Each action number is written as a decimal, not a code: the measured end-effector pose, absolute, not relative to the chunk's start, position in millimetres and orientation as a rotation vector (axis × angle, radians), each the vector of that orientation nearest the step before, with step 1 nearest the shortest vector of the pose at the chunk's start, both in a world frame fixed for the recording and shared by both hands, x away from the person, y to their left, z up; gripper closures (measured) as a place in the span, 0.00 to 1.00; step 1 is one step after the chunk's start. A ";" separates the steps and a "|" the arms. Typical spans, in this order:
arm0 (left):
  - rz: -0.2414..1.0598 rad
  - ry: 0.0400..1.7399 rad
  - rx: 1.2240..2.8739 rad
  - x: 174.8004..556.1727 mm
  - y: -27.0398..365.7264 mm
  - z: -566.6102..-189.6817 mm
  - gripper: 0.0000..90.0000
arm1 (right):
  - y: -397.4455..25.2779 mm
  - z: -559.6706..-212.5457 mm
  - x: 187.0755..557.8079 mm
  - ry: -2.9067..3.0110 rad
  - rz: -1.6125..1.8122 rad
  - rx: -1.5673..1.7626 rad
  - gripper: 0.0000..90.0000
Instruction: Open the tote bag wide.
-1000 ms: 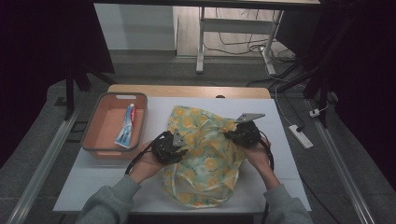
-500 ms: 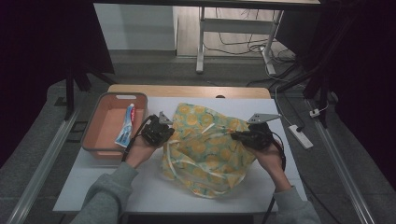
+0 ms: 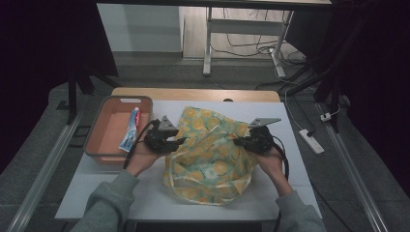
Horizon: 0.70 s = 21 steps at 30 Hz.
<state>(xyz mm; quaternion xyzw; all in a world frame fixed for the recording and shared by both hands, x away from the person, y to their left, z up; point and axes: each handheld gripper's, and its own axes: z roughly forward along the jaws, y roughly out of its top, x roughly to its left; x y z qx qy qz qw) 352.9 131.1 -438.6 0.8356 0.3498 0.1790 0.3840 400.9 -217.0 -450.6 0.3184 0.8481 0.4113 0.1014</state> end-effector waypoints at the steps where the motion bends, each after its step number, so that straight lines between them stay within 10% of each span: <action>1: 0.444 0.892 2.114 351.0 135.4 -435.1 0.53 | -216.8 -451.7 401.8 2.509 1.218 0.943 0.97; 21: 0.441 1.022 2.059 359.7 196.6 -418.8 0.41 | -216.5 -455.7 400.2 2.520 1.206 0.937 0.97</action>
